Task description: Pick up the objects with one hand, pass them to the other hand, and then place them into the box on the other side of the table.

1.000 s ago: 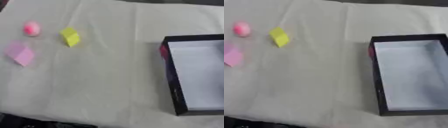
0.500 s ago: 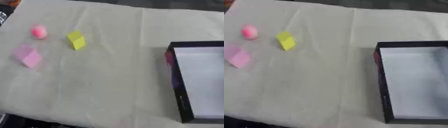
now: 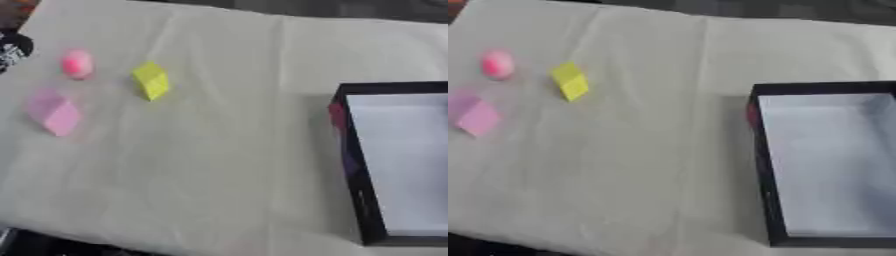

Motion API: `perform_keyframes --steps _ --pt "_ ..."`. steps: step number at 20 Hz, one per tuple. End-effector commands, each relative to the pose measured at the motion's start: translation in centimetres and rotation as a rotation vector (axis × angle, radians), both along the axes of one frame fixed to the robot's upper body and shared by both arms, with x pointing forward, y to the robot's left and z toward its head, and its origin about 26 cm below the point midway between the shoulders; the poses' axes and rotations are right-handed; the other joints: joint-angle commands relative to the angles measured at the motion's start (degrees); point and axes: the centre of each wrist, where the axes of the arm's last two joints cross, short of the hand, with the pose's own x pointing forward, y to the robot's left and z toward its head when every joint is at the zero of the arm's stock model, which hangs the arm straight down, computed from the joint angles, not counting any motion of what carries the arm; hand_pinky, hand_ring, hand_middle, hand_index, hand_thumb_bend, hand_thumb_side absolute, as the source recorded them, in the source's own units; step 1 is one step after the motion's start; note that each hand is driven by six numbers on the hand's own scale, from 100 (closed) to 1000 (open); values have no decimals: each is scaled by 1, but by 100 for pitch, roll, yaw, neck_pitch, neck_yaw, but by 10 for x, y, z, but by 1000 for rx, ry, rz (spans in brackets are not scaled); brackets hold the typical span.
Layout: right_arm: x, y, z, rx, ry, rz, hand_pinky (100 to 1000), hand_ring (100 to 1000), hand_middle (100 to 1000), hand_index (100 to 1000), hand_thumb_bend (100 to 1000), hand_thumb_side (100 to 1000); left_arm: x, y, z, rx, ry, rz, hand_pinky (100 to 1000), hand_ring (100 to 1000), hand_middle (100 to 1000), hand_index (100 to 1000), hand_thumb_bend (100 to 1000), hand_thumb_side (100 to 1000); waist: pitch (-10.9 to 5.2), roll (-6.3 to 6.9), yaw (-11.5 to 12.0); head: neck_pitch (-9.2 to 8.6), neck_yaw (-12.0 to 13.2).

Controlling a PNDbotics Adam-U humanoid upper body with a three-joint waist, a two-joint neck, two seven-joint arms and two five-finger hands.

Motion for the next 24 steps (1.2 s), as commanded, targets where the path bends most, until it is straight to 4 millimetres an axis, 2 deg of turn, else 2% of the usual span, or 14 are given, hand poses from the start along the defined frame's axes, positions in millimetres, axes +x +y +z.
perform_keyframes --steps 1,3,5,8,14,24 --pt "-1 0 11 -49 -10 12 720 901 920 948 100 349 -2 9 20 114 46 13 1000 1000 814 853 424 795 -209 77 -11 9 -50" --pt "-1 0 11 -50 -7 16 720 901 920 948 100 349 0 11 21 151 73 19 1000 1000 814 854 470 782 -213 78 -15 19 -71" --pt "0 1 11 -51 -5 20 719 901 920 948 100 351 2 14 19 194 100 28 1000 995 820 856 552 776 -215 81 -23 31 -94" --pt "0 1 11 -53 0 27 719 900 916 948 100 352 5 17 17 268 144 36 1000 989 827 860 613 769 -224 89 -32 56 -150" --pt "1 3 11 -55 7 38 718 899 916 948 100 356 10 21 8 340 207 59 1000 984 832 864 640 792 -237 109 -53 74 -201" --pt "1 3 9 -57 21 40 718 899 916 948 100 368 9 22 10 364 234 53 1000 986 824 851 696 805 -245 153 -27 74 -124"
